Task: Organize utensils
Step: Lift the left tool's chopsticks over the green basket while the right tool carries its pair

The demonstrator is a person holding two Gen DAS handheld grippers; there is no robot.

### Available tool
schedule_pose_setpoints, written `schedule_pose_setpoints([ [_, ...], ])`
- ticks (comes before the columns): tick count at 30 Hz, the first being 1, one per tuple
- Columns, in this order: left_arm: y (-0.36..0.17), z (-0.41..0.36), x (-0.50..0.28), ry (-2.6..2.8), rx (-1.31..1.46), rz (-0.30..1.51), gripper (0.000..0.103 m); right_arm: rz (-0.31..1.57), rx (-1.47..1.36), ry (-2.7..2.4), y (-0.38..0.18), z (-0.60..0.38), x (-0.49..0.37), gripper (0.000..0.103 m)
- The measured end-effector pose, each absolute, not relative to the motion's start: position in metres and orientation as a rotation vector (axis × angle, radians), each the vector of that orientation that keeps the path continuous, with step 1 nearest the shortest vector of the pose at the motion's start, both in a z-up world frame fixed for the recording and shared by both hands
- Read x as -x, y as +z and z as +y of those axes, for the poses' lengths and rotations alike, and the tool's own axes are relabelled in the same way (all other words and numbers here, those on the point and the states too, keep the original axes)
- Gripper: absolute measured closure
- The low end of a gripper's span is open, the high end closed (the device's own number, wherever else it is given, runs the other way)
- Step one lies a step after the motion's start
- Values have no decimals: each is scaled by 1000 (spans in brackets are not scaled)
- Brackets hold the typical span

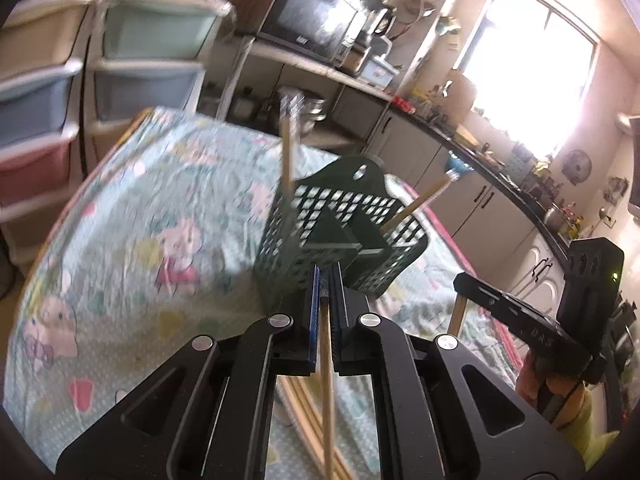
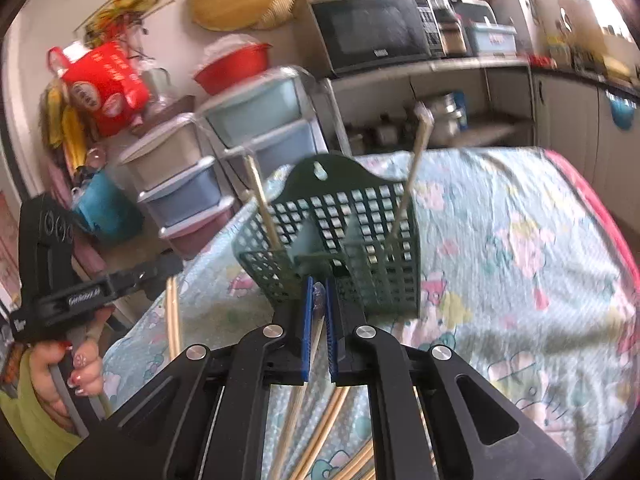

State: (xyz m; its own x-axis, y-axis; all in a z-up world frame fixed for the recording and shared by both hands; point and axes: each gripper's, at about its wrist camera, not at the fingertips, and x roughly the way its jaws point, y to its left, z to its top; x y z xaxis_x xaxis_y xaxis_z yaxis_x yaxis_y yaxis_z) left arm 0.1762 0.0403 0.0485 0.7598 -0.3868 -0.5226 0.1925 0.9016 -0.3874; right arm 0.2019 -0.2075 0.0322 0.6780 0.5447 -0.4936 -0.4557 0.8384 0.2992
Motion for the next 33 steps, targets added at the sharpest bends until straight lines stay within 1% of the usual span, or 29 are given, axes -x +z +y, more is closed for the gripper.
schedule_pose_setpoints([
  [13,114,6,-177,-404,257,500,101,409,-119,562,95,-217,-173,97],
  [33,189,-26,-193,-459,211,329,101,213,-87,502,161,-218,-178,97],
])
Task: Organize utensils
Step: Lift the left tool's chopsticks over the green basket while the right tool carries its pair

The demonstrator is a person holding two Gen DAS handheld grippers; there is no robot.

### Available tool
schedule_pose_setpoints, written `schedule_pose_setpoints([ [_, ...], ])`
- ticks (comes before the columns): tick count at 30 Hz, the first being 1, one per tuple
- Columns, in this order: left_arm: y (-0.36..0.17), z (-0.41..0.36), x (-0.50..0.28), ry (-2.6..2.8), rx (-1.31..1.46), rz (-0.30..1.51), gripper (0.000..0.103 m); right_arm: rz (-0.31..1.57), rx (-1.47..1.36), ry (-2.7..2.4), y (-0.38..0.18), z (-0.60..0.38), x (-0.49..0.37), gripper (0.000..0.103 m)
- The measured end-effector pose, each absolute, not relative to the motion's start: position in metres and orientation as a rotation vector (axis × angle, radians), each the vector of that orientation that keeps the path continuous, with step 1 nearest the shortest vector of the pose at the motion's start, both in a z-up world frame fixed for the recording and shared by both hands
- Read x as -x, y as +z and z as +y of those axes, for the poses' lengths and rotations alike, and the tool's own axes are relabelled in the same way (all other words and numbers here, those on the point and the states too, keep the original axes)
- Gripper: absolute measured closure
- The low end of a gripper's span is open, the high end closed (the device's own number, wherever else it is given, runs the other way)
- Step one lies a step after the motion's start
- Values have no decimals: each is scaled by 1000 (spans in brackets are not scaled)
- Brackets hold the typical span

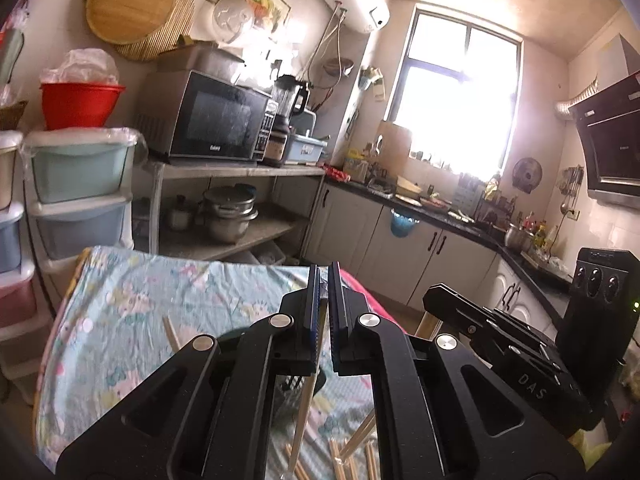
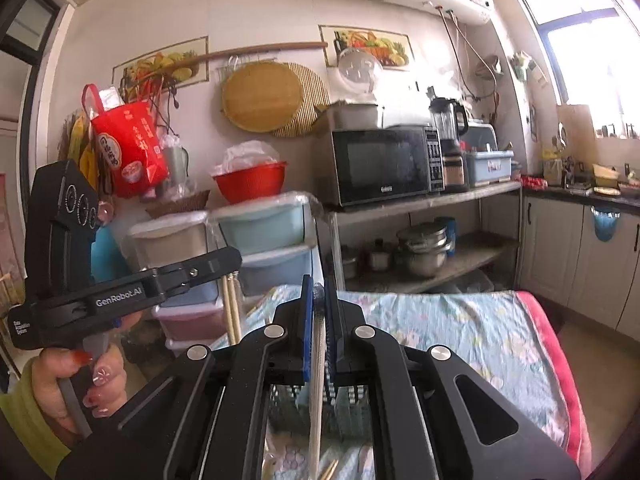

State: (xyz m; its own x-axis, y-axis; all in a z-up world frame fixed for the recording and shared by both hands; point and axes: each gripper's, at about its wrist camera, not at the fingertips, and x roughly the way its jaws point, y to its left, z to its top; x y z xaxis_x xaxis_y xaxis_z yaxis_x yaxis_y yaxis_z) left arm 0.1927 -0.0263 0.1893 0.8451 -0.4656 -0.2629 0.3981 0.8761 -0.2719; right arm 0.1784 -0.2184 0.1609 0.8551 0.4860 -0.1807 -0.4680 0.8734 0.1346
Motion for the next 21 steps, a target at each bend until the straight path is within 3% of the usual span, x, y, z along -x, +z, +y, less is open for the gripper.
schedule_pose_setpoints([
  [21,215,-12,-233,-390,278,168,101,41,-86,452,219,-216,-227,97],
])
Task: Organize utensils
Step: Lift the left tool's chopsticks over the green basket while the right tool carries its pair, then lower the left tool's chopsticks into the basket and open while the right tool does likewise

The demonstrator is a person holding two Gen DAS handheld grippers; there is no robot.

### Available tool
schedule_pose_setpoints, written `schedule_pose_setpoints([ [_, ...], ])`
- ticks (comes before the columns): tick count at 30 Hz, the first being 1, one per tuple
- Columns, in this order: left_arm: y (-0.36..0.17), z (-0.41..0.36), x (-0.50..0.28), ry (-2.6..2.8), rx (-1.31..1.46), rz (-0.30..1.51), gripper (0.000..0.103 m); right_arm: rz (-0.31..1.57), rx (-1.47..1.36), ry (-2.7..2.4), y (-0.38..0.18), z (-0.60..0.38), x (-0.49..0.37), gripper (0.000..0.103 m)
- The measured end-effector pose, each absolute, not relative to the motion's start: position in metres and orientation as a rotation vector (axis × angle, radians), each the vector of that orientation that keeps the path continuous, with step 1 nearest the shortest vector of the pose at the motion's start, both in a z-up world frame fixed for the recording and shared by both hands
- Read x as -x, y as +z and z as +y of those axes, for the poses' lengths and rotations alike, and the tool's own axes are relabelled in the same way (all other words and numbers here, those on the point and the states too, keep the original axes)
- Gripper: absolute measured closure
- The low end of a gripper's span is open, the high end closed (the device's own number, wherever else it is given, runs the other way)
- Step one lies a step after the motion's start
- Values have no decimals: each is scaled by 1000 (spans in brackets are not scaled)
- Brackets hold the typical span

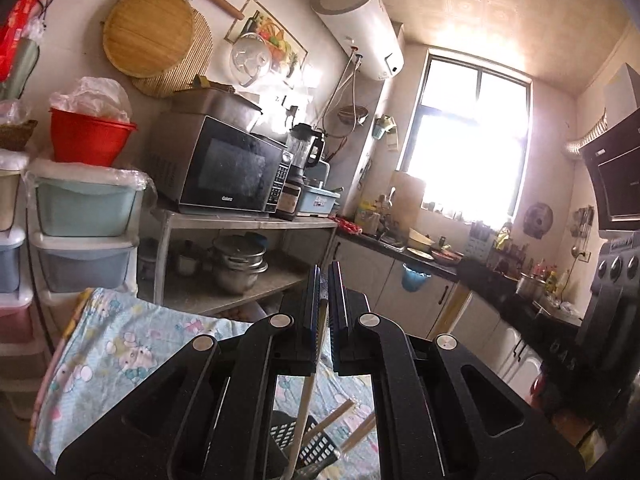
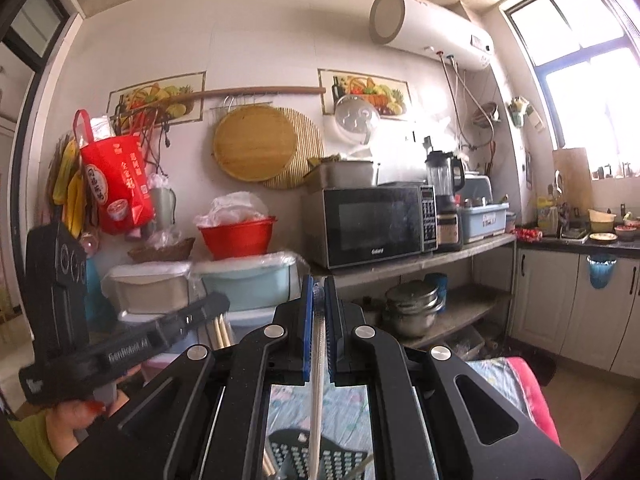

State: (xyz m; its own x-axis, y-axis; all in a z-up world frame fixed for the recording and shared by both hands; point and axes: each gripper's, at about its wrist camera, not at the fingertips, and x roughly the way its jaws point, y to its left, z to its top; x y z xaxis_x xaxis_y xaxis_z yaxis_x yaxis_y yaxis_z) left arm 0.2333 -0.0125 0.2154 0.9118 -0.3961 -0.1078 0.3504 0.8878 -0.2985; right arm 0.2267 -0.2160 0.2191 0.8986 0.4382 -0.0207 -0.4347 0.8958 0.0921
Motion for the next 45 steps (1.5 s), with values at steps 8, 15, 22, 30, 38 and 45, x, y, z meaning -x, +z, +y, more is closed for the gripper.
schedule_pose_setpoints([
  [8,197,-17,-245,-346,249,144,101,2,-72,416,215,-215,-240,97],
  [15,178,-26,-254,-325,213,151,101,41,-71,393,192,-214,-256,97],
  [22,159,-30,-263,-335,213,175,101,66,-87,369,166,-217,-266,97],
  [30,132,-29,-271,-351,220,232,101,73,-74,337,146,-211,-273,97],
  [38,113,-30,-269,-350,217,269,101,78,-56,331,130,-207,-272,97],
  [45,101,-27,-269,-336,238,311,101,117,-59,329,116,-209,-270,97],
])
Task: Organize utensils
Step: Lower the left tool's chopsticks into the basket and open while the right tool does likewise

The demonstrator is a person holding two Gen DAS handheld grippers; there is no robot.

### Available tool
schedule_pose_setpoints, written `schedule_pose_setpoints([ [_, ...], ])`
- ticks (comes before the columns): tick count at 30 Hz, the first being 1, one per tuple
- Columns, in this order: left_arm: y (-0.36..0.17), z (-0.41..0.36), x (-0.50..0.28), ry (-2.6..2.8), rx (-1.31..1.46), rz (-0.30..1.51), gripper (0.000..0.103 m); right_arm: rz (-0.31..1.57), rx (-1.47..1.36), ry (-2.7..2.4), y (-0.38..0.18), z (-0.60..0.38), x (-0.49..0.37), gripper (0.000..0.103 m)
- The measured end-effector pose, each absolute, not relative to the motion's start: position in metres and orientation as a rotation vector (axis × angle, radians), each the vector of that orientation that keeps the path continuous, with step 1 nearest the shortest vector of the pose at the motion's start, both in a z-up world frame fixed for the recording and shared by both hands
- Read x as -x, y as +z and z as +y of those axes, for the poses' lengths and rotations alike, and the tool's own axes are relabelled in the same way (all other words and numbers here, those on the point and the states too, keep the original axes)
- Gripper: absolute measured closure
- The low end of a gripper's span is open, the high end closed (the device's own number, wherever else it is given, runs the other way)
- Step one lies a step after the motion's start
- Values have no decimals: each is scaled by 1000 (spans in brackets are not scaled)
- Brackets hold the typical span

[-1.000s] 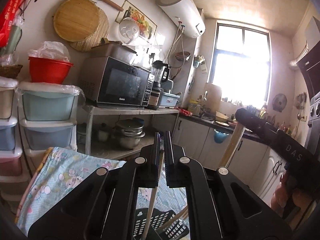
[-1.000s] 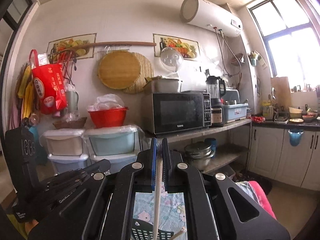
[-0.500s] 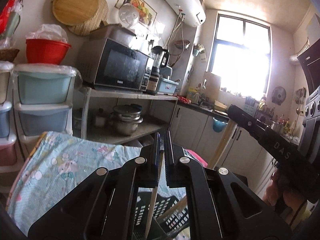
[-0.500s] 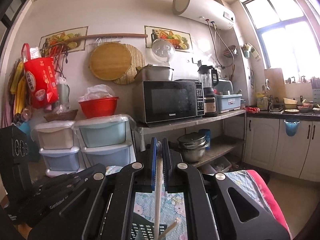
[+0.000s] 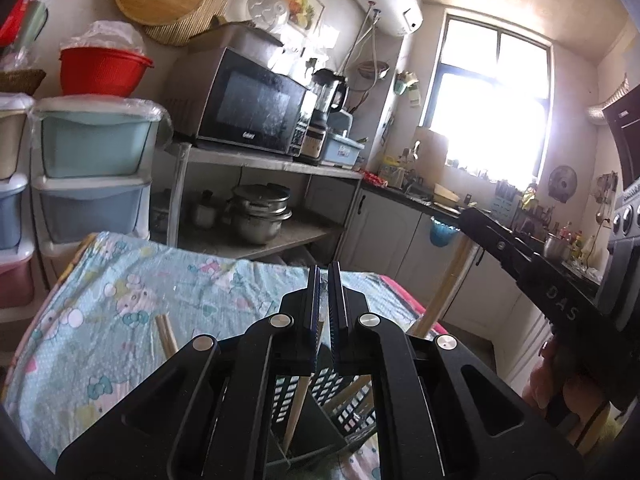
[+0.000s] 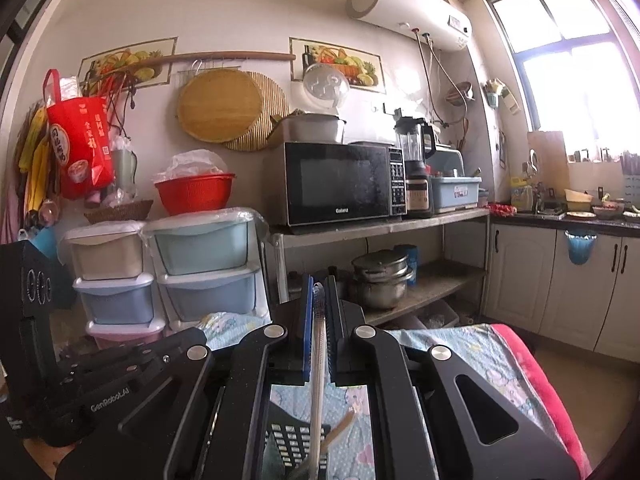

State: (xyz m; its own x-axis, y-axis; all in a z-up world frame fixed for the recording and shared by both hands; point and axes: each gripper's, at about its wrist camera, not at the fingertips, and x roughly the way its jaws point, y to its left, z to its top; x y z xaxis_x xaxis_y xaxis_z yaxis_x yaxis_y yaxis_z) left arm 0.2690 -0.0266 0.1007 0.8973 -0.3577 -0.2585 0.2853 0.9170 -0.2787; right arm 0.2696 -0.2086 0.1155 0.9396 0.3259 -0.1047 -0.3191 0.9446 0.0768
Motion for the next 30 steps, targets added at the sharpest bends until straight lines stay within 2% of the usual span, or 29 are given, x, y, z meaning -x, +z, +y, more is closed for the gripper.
schedule_pose_setpoints([
  [5,92,-25,-268,-325,242,345,101,156,-81,320,108,-215,-268,95],
  [8,89,-24,-266,-328,245,351,101,174,-93,309,102,-220,-263,80],
  [12,88,-23,-264,-320,240,358,101,201,-104,300,95,-225,-257,76],
  [18,87,-23,-257,-313,220,367,100,270,-141,298,87,-229,-255,63],
  [20,87,-22,-254,-308,218,373,93,283,-149,295,85,-229,-252,61],
  [25,87,-15,-246,-298,238,383,65,294,-163,290,83,-232,-243,53],
  [26,86,-12,-244,-297,249,385,62,295,-164,288,83,-233,-242,52],
  [28,85,-8,-242,-298,268,393,48,298,-167,286,82,-234,-239,47],
  [30,85,-2,-241,-305,303,404,40,305,-171,280,81,-237,-235,44],
])
